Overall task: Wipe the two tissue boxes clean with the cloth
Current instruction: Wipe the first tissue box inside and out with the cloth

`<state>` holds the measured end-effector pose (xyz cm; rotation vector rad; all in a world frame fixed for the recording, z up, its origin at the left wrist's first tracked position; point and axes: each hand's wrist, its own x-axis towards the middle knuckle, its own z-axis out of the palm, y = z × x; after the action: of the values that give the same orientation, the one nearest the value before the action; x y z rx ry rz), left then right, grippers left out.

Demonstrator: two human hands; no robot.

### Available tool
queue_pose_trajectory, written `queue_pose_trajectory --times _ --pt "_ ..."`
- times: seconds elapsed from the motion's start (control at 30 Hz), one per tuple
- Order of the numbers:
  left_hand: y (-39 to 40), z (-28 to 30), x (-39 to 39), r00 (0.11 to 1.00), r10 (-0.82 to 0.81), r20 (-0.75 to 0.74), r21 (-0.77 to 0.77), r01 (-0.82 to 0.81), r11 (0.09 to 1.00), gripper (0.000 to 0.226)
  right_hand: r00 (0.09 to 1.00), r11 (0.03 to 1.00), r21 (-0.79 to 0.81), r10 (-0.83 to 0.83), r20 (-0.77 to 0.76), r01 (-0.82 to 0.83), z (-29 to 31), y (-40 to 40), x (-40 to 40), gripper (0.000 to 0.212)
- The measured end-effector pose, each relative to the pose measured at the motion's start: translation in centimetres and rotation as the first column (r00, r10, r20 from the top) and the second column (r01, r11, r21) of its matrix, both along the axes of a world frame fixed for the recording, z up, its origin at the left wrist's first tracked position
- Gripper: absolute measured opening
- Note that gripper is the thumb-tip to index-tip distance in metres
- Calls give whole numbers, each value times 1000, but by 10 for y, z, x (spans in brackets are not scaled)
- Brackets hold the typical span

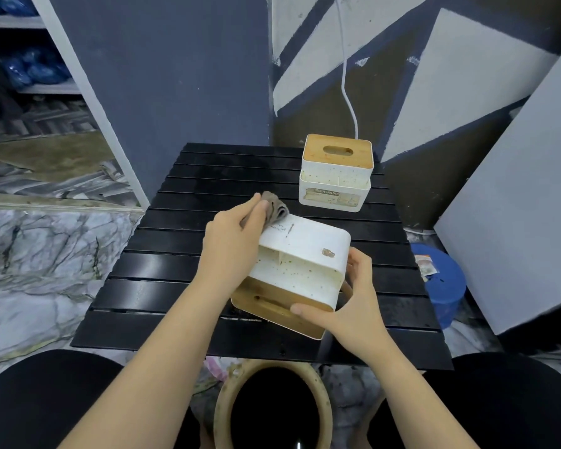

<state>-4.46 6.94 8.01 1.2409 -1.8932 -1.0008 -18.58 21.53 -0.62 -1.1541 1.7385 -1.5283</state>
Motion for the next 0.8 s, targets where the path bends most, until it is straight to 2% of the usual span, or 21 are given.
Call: queue_pose_trajectory --times 0.13,0.23,0.4,0.57,0.67,0.77,0.8 --pt "10 -12 0 987 127 -102 -25 -130 991 38 1000 1000 -3 -6 6 6 1 0 1 109" --pt "19 -12 2 986 143 -82 -117 -152 981 38 1000 1000 5 -1 4 1 3 0 1 109" --pt "37 -16 -4 978 108 178 -374 -35 927 42 1000 1000 10 24 15 -24 4 0 -1 112" --pt "50 -19 -24 915 91 393 -594 177 785 51 999 1000 -4 25 32 -25 4 0 0 110" --pt "69 -23 -47 871 70 486 -652 308 693 51 1000 999 -24 27 -12 -27 6 -2 1 93" --pt "84 -26 -65 839 26 543 -649 400 647 52 986 1000 -18 -1 -164 -2 7 -6 0 45" --pt "86 -24 -67 848 -6 530 -651 411 638 51 978 1000 -15 -10 -207 7 8 -7 1 38"
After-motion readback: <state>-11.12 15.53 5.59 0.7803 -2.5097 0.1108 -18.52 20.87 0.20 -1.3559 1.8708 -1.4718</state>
